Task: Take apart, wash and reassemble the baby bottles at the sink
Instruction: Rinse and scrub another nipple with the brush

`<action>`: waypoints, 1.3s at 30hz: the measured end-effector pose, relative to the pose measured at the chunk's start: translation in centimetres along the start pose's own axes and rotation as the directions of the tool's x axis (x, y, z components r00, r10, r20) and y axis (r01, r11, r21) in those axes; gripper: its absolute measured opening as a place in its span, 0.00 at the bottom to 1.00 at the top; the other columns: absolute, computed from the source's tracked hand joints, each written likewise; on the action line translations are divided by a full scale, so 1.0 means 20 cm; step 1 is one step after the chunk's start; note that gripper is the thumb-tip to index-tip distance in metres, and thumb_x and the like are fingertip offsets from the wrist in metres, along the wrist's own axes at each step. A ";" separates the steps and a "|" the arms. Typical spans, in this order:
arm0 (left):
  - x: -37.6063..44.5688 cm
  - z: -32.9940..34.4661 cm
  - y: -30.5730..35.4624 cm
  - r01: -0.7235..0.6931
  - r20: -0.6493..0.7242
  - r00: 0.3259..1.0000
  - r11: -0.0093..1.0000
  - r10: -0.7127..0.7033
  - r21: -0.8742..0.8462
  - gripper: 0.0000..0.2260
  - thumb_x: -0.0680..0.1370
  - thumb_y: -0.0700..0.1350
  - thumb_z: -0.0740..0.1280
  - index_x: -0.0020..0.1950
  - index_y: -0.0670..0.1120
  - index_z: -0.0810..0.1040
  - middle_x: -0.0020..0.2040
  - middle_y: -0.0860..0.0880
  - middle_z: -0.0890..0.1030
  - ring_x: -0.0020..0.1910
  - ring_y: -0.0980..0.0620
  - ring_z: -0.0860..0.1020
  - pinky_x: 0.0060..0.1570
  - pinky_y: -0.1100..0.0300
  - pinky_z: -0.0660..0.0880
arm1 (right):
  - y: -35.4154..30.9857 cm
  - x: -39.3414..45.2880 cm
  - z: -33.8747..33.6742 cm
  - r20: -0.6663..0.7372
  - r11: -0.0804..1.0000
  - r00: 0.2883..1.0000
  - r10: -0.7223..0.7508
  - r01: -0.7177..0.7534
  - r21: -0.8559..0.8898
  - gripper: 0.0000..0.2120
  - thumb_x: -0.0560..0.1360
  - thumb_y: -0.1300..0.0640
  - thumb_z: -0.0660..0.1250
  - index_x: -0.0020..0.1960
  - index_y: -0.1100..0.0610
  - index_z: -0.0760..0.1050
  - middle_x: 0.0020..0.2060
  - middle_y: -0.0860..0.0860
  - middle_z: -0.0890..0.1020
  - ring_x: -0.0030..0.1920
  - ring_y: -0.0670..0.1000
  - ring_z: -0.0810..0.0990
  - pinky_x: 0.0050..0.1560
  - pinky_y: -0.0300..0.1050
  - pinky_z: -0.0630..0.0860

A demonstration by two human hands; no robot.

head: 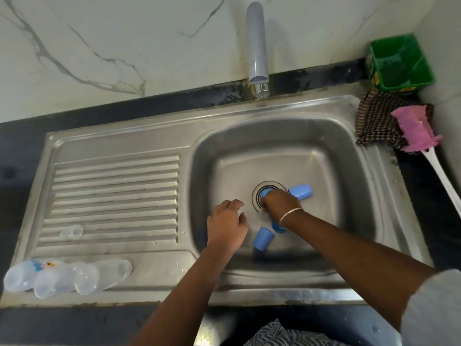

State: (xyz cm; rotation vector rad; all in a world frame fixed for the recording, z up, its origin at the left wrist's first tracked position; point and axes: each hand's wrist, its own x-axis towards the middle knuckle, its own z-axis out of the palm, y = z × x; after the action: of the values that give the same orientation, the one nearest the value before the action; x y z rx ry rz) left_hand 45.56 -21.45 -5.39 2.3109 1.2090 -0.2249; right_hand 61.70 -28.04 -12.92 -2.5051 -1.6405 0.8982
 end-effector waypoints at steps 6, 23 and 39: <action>0.07 0.03 0.02 0.020 0.074 0.997 0.929 0.008 -0.369 0.19 0.78 0.34 0.63 0.68 0.47 0.75 0.63 0.50 0.78 0.60 0.50 0.78 0.62 0.60 0.73 | -0.05 -0.08 -0.08 -0.013 0.497 0.941 0.338 -0.168 0.851 0.08 0.74 0.67 0.64 0.41 0.57 0.79 0.35 0.52 0.84 0.38 0.54 0.84 0.47 0.53 0.82; 0.06 -0.13 0.05 -0.192 0.046 0.958 0.752 0.283 -0.631 0.12 0.75 0.41 0.75 0.57 0.50 0.85 0.47 0.56 0.86 0.46 0.62 0.83 0.52 0.65 0.78 | -0.15 -0.35 -0.30 0.242 -0.162 0.958 0.156 -0.217 0.963 0.07 0.74 0.69 0.69 0.48 0.59 0.77 0.37 0.59 0.83 0.36 0.53 0.84 0.36 0.41 0.80; 0.02 -0.29 -0.11 0.019 0.174 0.959 0.561 0.223 -0.827 0.12 0.74 0.39 0.75 0.57 0.48 0.83 0.44 0.49 0.84 0.44 0.53 0.82 0.39 0.58 0.81 | -0.33 -0.37 -0.39 0.130 0.056 0.962 0.240 -0.147 0.988 0.03 0.75 0.67 0.69 0.49 0.65 0.79 0.36 0.61 0.83 0.38 0.56 0.84 0.46 0.49 0.81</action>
State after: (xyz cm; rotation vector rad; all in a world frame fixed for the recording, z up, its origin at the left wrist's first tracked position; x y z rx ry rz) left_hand 43.58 -17.10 -1.39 1.4336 0.7725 0.0862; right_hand 57.67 -29.03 -0.96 -1.5703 -0.1916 1.2806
